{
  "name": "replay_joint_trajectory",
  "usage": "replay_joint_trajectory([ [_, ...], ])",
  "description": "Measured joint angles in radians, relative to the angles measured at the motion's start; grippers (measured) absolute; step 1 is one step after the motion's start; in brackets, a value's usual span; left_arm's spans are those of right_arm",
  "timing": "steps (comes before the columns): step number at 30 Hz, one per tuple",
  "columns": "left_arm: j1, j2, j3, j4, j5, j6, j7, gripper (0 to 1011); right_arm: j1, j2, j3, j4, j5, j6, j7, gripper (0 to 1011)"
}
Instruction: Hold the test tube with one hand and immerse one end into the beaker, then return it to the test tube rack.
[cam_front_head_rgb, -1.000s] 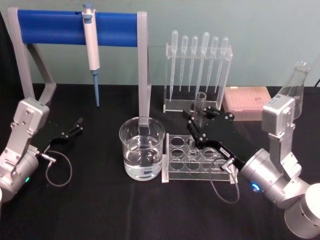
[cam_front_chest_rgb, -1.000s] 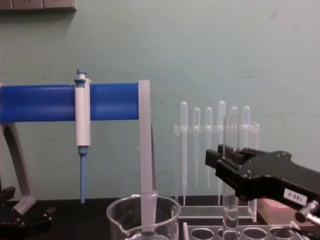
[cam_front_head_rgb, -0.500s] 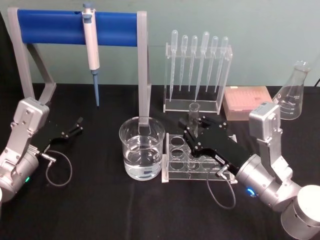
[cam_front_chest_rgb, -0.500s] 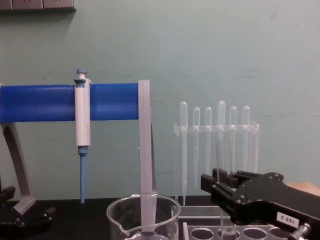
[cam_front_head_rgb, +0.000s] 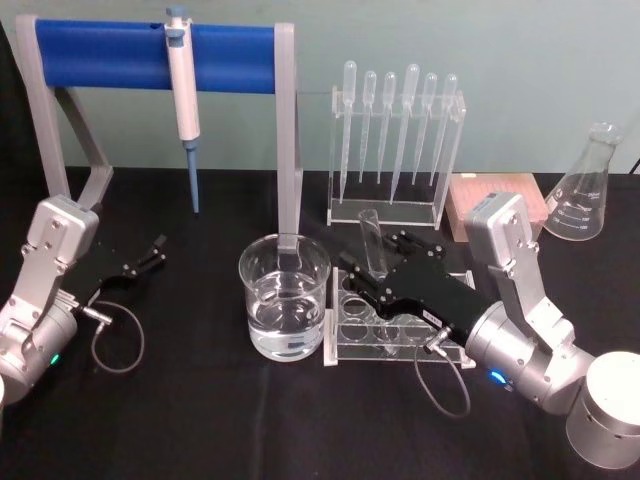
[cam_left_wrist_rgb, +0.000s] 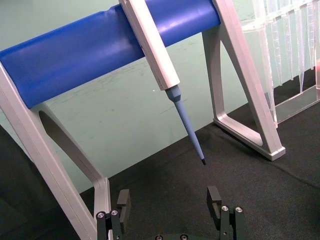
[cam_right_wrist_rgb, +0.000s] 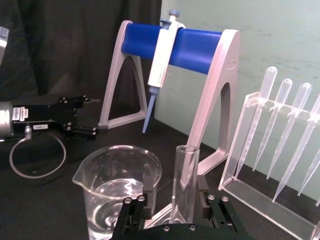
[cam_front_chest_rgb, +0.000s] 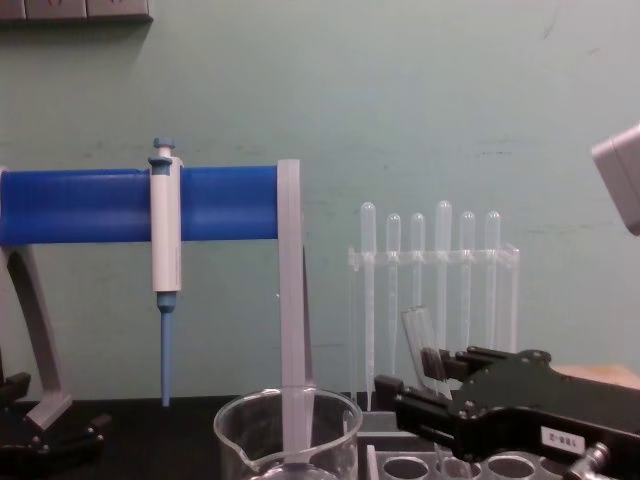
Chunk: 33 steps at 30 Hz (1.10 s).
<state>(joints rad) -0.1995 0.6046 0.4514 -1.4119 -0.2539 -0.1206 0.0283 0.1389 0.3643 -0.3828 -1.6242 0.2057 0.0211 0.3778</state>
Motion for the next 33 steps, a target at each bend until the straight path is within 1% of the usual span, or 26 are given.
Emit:
replay_joint_trajectory([
  [1,0.000,0.000,0.000,0.000,0.000,0.000,0.000,1000,-0.005,0.002,0.000,-0.008,-0.001,0.006,-0.002,543],
  [2,0.000,0.000,0.000,0.000,0.000,0.000,0.000,1000,-0.012,0.006,0.001,-0.017,-0.002,0.013,-0.005,543],
  [3,0.000,0.000,0.000,0.000,0.000,0.000,0.000,1000,-0.028,0.013,0.005,-0.039,-0.003,0.024,-0.011,600],
  [4,0.000,0.000,0.000,0.000,0.000,0.000,0.000,1000,-0.039,0.017,0.008,-0.053,-0.003,0.031,-0.015,629],
  [5,0.000,0.000,0.000,0.000,0.000,0.000,0.000,1000,-0.051,0.023,0.011,-0.067,-0.003,0.039,-0.019,689],
  [6,0.000,0.000,0.000,0.000,0.000,0.000,0.000,1000,-0.077,0.035,0.020,-0.097,-0.005,0.051,-0.028,711],
  [8,0.000,0.000,0.000,0.000,0.000,0.000,0.000,1000,-0.104,0.047,0.030,-0.131,-0.006,0.063,-0.037,742],
  [9,0.000,0.000,0.000,0.000,0.000,0.000,0.000,1000,-0.135,0.059,0.044,-0.166,-0.007,0.073,-0.047,797],
  [11,0.000,0.000,0.000,0.000,0.000,0.000,0.000,1000,-0.168,0.071,0.060,-0.200,-0.009,0.082,-0.061,841],
  [12,0.000,0.000,0.000,0.000,0.000,0.000,0.000,1000,-0.200,0.081,0.077,-0.231,-0.012,0.087,-0.074,875],
  [13,0.000,0.000,0.000,0.000,0.000,0.000,0.000,1000,-0.215,0.085,0.087,-0.244,-0.014,0.088,-0.082,912],
  [14,0.000,0.000,0.000,0.000,0.000,0.000,0.000,1000,-0.229,0.088,0.098,-0.255,-0.015,0.088,-0.089,924],
  [15,0.000,0.000,0.000,0.000,0.000,0.000,0.000,1000,-0.254,0.093,0.118,-0.272,-0.017,0.087,-0.103,957],
  [16,0.000,0.000,0.000,0.000,0.000,0.000,0.000,1000,-0.267,0.095,0.130,-0.279,-0.018,0.086,-0.111,985],
  [17,0.000,0.000,0.000,0.000,0.000,0.000,0.000,1000,-0.278,0.096,0.142,-0.284,-0.019,0.084,-0.118,998],
  [18,0.000,0.000,0.000,0.000,0.000,0.000,0.000,1000,-0.295,0.097,0.163,-0.290,-0.022,0.079,-0.131,1002],
  [22,0.000,0.000,0.000,0.000,0.000,0.000,0.000,1000,-0.313,0.088,0.213,-0.275,-0.027,0.061,-0.162,1002],
  [23,0.000,0.000,0.000,0.000,0.000,0.000,0.000,1000,-0.313,0.085,0.221,-0.266,-0.027,0.056,-0.167,1002],
  [24,0.000,0.000,0.000,0.000,0.000,0.000,0.000,1000,-0.311,0.078,0.240,-0.244,-0.027,0.048,-0.177,1002],
  [28,0.000,0.000,0.000,0.000,0.000,0.000,0.000,1000,-0.297,0.060,0.270,-0.194,-0.032,0.024,-0.199,1002],
  [29,0.000,0.000,0.000,0.000,0.000,0.000,0.000,1000,-0.285,0.049,0.281,-0.163,-0.039,0.014,-0.212,1002],
  [32,0.000,0.000,0.000,0.000,0.000,0.000,0.000,1000,-0.261,0.027,0.289,-0.110,-0.064,-0.006,-0.241,1002],
  [33,0.000,0.000,0.000,0.000,0.000,0.000,0.000,1000,-0.247,0.014,0.289,-0.081,-0.081,-0.017,-0.259,1002],
])
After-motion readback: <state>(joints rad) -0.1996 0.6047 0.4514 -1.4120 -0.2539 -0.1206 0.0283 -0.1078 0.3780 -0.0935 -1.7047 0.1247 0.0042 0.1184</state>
